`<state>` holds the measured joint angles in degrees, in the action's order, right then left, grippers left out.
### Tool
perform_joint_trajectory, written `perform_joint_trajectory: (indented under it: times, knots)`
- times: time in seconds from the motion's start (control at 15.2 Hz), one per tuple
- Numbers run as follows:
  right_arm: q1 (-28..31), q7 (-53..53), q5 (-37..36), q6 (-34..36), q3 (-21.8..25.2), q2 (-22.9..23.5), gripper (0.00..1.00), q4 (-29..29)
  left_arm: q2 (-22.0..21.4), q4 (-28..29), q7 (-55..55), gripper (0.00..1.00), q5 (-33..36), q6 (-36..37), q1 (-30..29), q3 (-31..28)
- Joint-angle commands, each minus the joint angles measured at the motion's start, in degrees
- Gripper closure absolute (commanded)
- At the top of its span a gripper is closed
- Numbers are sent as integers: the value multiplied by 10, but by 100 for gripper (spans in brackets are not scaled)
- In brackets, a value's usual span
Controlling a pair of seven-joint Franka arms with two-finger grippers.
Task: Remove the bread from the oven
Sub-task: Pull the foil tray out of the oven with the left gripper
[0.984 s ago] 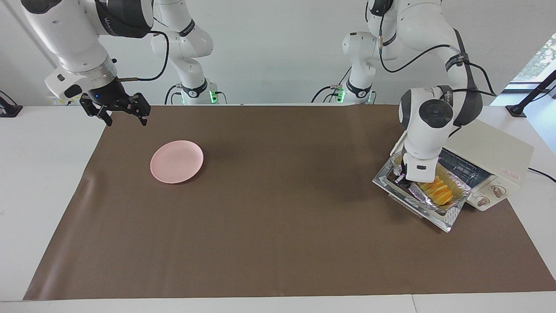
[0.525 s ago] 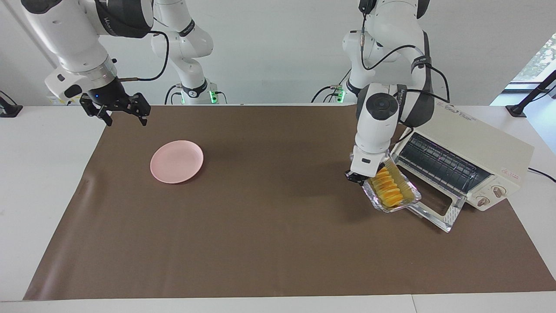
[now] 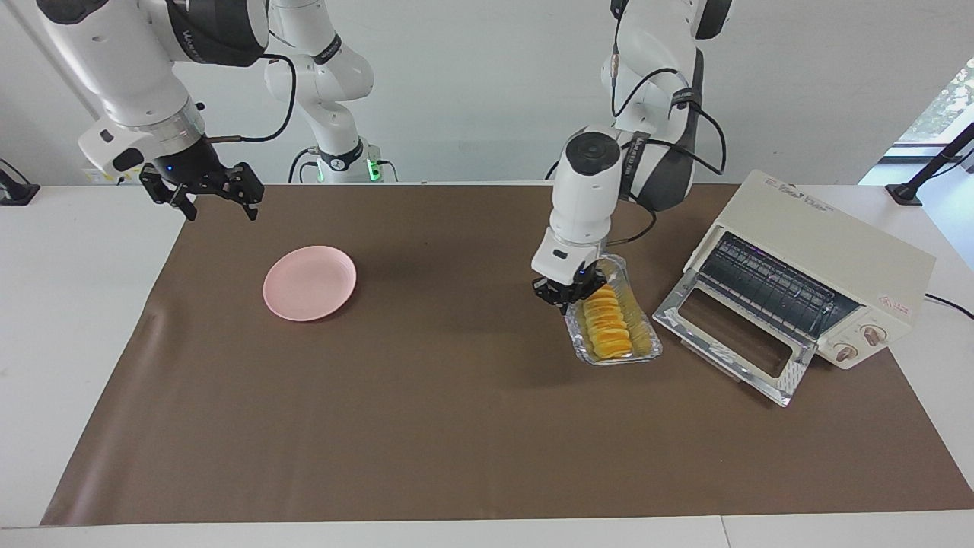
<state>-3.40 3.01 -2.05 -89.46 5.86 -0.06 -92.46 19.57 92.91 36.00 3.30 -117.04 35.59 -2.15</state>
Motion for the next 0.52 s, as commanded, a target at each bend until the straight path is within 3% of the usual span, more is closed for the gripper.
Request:
perform_joint_trajectory:
  times: [0.0,0.33,0.46]
  knots:
    - [4,16,11,8,0,-7,0,-4,4,-2,-16,100,2,-22,49,-8]
    - [4,16,11,8,0,-7,0,-4,25,22,-2,100,44,-72,121,-9]
    - [4,16,11,8,0,-7,0,-4,42,0,122,100,25,-75,119,-7]
